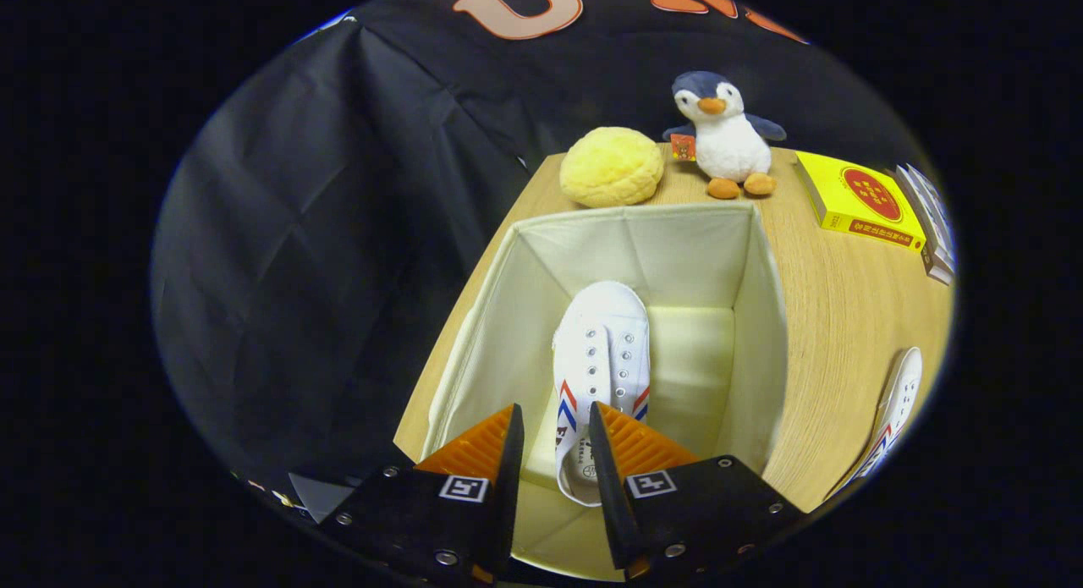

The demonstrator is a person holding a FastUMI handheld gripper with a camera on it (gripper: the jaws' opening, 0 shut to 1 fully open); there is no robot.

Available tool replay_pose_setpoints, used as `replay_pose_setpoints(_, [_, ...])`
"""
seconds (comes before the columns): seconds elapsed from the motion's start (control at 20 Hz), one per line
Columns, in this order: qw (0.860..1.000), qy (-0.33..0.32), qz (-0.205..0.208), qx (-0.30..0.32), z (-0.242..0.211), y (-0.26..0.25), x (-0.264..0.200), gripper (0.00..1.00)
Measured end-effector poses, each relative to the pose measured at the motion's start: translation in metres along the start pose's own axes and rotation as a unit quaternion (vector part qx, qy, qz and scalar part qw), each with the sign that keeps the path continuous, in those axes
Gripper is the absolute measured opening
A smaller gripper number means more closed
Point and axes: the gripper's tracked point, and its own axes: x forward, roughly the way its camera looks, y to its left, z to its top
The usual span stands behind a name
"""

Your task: Open the storage box then place both shoes into the box .Put the left shoe in first, then the right shoe, with the right side of both shoes facing outward in a uniform manner.

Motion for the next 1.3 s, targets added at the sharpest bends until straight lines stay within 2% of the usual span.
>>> replay_pose_setpoints(0.05, [1.0,-0.017,0.002,-0.002,0.008,-0.004,-0.012,0.53])
replay_pose_setpoints(0.25, [0.997,-0.076,-0.016,-0.01,0.026,-0.041,-0.063,0.74])
replay_pose_setpoints(0.5, [0.988,-0.124,-0.084,-0.02,0.022,-0.121,-0.117,0.86])
replay_pose_setpoints(0.7, [0.98,-0.119,-0.16,-0.003,-0.011,-0.203,-0.15,0.89])
replay_pose_setpoints(0.85, [0.968,-0.104,-0.227,0.011,-0.045,-0.262,-0.168,0.89])
replay_pose_setpoints(1.0, [0.958,-0.08,-0.274,0.022,-0.079,-0.311,-0.184,0.89])
replay_pose_setpoints(1.3, [0.956,-0.013,-0.289,0.039,-0.144,-0.364,-0.17,0.88])
